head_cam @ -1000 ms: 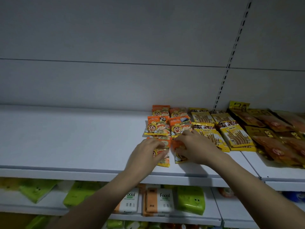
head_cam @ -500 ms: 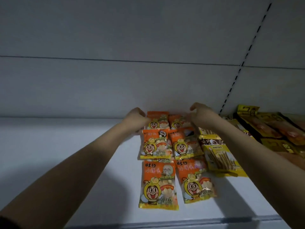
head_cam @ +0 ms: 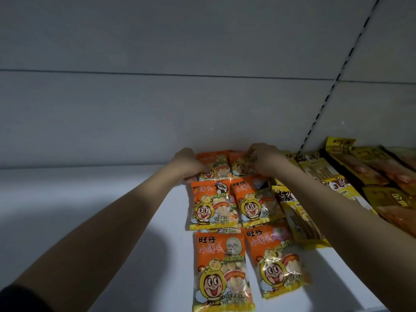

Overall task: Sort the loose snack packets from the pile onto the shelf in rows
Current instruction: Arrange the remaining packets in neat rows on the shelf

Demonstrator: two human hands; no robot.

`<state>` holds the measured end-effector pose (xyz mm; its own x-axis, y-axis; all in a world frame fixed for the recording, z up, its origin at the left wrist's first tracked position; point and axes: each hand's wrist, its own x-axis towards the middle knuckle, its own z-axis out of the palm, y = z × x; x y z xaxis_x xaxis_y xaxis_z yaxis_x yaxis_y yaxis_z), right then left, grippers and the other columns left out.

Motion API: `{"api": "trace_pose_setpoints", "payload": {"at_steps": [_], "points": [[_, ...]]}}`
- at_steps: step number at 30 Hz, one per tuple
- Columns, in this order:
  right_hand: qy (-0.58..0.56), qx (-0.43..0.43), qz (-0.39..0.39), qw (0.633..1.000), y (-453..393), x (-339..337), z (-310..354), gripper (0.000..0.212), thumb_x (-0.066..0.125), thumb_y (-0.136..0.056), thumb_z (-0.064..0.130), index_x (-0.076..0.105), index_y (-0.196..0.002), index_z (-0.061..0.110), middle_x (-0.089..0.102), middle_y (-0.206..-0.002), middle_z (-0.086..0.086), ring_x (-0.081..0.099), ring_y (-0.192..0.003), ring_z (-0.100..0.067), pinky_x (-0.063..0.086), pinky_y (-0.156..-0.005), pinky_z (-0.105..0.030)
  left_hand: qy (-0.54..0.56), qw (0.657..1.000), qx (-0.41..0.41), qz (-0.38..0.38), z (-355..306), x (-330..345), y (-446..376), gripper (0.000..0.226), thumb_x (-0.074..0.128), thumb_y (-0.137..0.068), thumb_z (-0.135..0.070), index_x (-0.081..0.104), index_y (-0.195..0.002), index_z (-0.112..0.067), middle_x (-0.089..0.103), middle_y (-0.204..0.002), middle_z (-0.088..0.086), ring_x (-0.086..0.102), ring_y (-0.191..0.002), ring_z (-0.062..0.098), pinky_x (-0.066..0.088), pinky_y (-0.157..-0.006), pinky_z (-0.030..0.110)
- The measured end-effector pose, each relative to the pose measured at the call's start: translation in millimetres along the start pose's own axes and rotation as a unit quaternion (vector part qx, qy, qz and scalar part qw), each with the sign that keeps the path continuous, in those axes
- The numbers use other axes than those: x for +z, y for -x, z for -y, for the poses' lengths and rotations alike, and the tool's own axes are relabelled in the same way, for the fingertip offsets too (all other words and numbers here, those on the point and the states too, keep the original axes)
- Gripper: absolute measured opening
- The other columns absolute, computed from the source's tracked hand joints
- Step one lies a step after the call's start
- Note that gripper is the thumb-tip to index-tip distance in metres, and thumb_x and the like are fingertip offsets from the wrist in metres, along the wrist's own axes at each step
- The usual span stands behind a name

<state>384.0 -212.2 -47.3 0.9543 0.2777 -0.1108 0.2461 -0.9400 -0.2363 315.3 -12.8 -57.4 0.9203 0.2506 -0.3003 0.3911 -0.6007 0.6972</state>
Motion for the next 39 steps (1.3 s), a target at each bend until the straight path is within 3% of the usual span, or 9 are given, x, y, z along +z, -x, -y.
{"api": "trace_pose_setpoints", "payload": {"at_steps": [6, 10, 12, 15, 19, 26, 28, 33, 39], "points": [[0.002, -0.017, 0.004, 1.000, 3.7, -7.8, -0.6, 0.050, 0.056, -0.095, 0.006, 0.044, -0.142, 0.017, 0.056, -0.135, -0.011, 0.058, -0.113, -0.030, 0.044, -0.075, -0.028, -0.017, 1.000, 0.011, -0.011, -6.5, -2.0, 10.8, 0.028, 0.069, -0.093, -0.033, 0.062, -0.083, -0.008, 0.063, -0.065, 0.001, 0.057, -0.053, 0.012, 0.049, -0.051, 0.023], [-0.032, -0.097, -0.028, 0.994, 29.0, -24.1, -1.3, 0.050, 0.056, -0.096, 0.012, 0.043, -0.143, 0.022, 0.055, -0.134, -0.010, 0.057, -0.102, -0.024, 0.042, -0.073, -0.029, -0.034, 0.997, 0.031, -0.066, -10.9, -14.8, 41.7, 0.042, 0.066, -0.092, -0.047, 0.052, -0.113, -0.013, 0.060, -0.097, 0.005, 0.064, -0.087, 0.022, 0.058, -0.070, 0.035], [-0.025, -0.159, 0.018, 0.987, 49.5, -29.6, -1.5, 0.051, 0.062, -0.095, 0.025, 0.046, -0.143, 0.023, 0.052, -0.141, -0.005, 0.056, -0.112, -0.022, 0.044, -0.081, -0.029, -0.044, 0.998, 0.018, -0.027, -6.7, -19.2, 61.1, 0.047, 0.068, -0.090, -0.048, 0.050, -0.122, -0.020, 0.060, -0.110, 0.006, 0.065, -0.093, 0.023, 0.060, -0.066, 0.034], [0.048, -0.207, 0.103, 0.972, 75.5, -23.2, -4.6, 0.059, 0.069, -0.091, 0.035, 0.046, -0.145, 0.026, 0.048, -0.145, -0.001, 0.049, -0.128, -0.023, 0.045, -0.099, -0.035, -0.060, 0.997, -0.002, 0.050, 2.0, -13.8, 88.2, 0.047, 0.073, -0.086, -0.047, 0.048, -0.123, -0.033, 0.061, -0.107, 0.000, 0.066, -0.093, 0.021, 0.062, -0.069, 0.035], [0.093, -0.208, 0.091, 0.970, 86.2, -4.9, -11.9, 0.062, 0.069, -0.091, 0.029, 0.043, -0.147, 0.028, 0.050, -0.141, -0.006, 0.042, -0.132, -0.030, 0.040, -0.104, -0.040, -0.049, 0.997, -0.004, 0.056, 1.9, 10.2, 108.6, 0.058, 0.076, -0.088, -0.033, 0.049, -0.139, -0.029, 0.063, -0.099, -0.004, 0.069, -0.086, 0.017, 0.061, -0.072, 0.032], [0.059, -0.206, 0.093, 0.972, 94.2, -8.7, -18.1, 0.061, 0.068, -0.092, 0.030, 0.042, -0.147, 0.026, 0.048, -0.143, -0.006, 0.045, -0.132, -0.027, 0.042, -0.105, -0.039, -0.034, 0.999, -0.004, 0.022, -7.7, 33.6, 117.0, 0.071, 0.073, -0.090, -0.031, 0.038, -0.152, -0.028, 0.058, -0.120, 0.000, 0.066, -0.085, 0.016, 0.055, -0.055, 0.025], [0.056, -0.203, 0.089, 0.974, 95.3, -7.2, -19.3, 0.061, 0.068, -0.092, 0.030, 0.042, -0.147, 0.025, 0.047, -0.144, -0.007, 0.046, -0.132, -0.027, 0.042, -0.104, -0.038, -0.030, 0.999, -0.010, 0.015, -9.4, 37.0, 118.4, 0.073, 0.074, -0.090, -0.029, 0.037, -0.152, -0.027, 0.059, -0.128, 0.002, 0.068, -0.093, 0.020, 0.057, -0.059, 0.028], [0.055, -0.196, 0.076, 0.976, 95.7, 0.6, -19.7, 0.057, 0.064, -0.095, 0.028, 0.042, -0.148, 0.024, 0.041, -0.146, -0.012, 0.039, -0.135, -0.031, 0.038, -0.108, -0.041, 0.032, 0.999, -0.018, -0.002, -10.5, 45.6, 115.0, 0.076, 0.080, -0.084, -0.017, 0.042, -0.149, -0.023, 0.058, -0.135, 0.006, 0.066, -0.109, 0.026, 0.060, -0.087, 0.043], [0.051, -0.191, 0.072, 0.978, 96.9, -1.1, -17.3, 0.056, 0.064, -0.095, 0.027, 0.044, -0.146, 0.021, 0.047, -0.143, -0.010, 0.047, -0.129, -0.030, 0.042, -0.104, -0.040, 0.055, 0.995, -0.003, -0.080, -8.3, 46.3, 113.7, 0.068, 0.080, -0.082, -0.009, 0.051, -0.143, -0.017, 0.061, -0.132, 0.005, 0.063, -0.112, 0.022, 0.054, -0.096, 0.040]]}}
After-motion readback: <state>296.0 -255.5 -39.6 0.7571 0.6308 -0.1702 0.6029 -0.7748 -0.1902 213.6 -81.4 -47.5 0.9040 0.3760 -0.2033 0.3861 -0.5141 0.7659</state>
